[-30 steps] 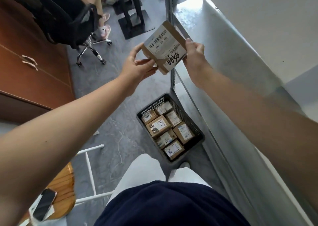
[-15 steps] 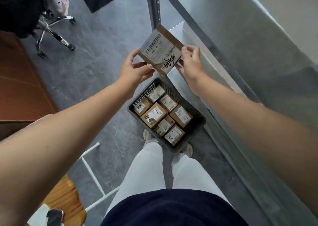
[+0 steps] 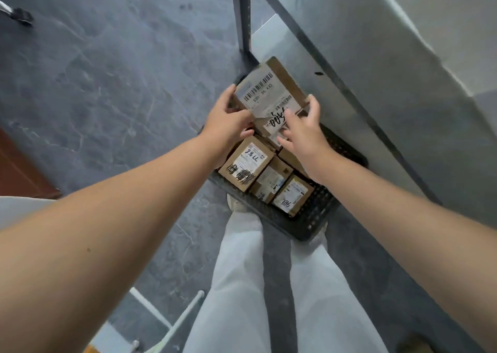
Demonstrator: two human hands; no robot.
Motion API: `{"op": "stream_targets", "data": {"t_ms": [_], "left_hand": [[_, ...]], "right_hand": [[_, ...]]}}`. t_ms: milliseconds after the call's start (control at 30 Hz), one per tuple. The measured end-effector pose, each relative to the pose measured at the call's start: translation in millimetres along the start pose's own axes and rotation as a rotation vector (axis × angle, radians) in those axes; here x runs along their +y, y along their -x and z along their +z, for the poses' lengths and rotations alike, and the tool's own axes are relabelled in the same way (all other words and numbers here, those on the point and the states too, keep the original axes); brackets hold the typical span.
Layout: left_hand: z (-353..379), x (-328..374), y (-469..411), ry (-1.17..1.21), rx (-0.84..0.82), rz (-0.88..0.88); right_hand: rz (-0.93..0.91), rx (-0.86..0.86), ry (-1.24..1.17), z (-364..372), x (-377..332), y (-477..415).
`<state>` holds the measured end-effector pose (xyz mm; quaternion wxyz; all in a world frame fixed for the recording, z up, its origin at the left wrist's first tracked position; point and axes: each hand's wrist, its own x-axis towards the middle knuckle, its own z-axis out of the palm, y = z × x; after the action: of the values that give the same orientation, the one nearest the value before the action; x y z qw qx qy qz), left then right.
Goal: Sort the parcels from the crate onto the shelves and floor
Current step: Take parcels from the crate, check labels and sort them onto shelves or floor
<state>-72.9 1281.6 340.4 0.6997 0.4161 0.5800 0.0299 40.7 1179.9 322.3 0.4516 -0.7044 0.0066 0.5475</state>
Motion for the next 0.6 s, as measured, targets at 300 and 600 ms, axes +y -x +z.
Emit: {"op": "stream_targets", "data": {"t_ms": [300, 600], "left_hand": [[22.6, -92.7, -120.2, -0.152, -0.088, -0.067], [35.1, -150.0, -174.3, -0.235, -0.015, -0.184]], "right_hand": [[0.158, 0.125, 0.032, -14.3, 99.0, -104.9], [0.255, 0.066, 0.303, -32.1, 144.9, -162.4]]}}
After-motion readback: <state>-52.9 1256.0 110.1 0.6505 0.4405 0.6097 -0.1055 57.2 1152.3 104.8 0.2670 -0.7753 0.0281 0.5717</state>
